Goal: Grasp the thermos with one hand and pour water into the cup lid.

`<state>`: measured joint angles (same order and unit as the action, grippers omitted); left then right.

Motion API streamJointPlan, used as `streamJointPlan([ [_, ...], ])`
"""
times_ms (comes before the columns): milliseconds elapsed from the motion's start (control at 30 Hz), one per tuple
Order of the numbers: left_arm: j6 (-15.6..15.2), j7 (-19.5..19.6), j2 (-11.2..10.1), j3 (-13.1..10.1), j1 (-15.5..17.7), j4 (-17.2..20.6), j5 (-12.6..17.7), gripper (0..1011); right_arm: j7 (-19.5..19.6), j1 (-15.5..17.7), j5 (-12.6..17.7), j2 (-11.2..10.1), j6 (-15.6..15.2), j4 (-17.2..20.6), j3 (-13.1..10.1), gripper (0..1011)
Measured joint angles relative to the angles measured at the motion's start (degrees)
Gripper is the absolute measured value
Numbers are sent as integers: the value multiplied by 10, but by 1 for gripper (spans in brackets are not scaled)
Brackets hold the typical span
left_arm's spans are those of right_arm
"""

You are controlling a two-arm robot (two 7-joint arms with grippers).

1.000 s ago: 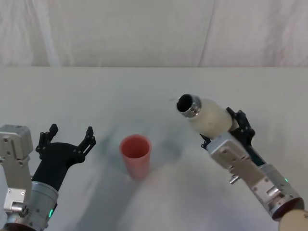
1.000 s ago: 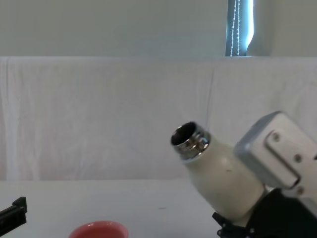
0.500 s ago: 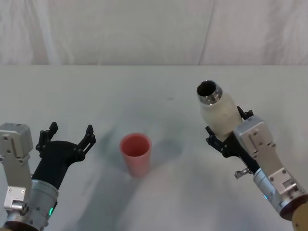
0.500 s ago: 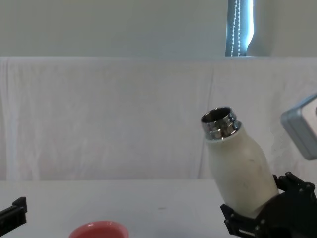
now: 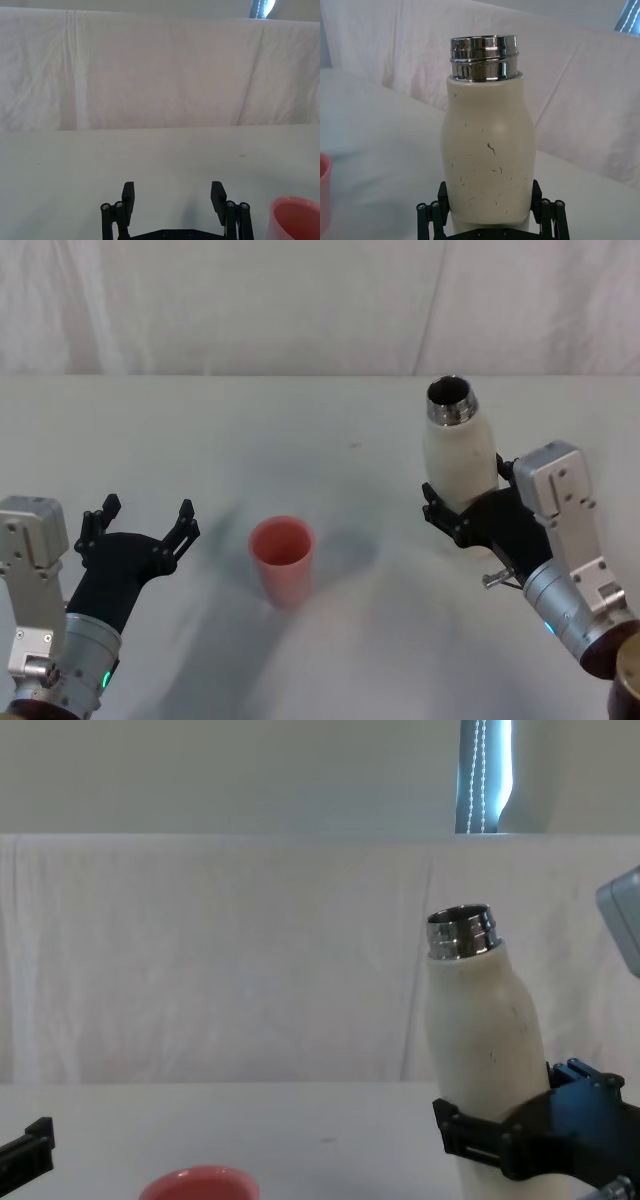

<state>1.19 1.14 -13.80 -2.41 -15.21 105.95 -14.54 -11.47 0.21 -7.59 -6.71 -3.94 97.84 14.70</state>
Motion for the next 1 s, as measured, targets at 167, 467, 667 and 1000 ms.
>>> streamJointPlan([
  [167,0,0,0,0,0,0,0,1001,-8,-7,30,5,-14,-3,-4,960],
  [467,0,0,0,0,0,0,0,1001,-21,-19,83,12,-28,-15,-4,960],
  [667,0,0,0,0,0,0,0,1001,-18,-28,101,15,-34,-24,1,960],
  [1000,0,0,0,0,0,0,0,1001,-5,-38,121,18,-35,-39,7,960],
])
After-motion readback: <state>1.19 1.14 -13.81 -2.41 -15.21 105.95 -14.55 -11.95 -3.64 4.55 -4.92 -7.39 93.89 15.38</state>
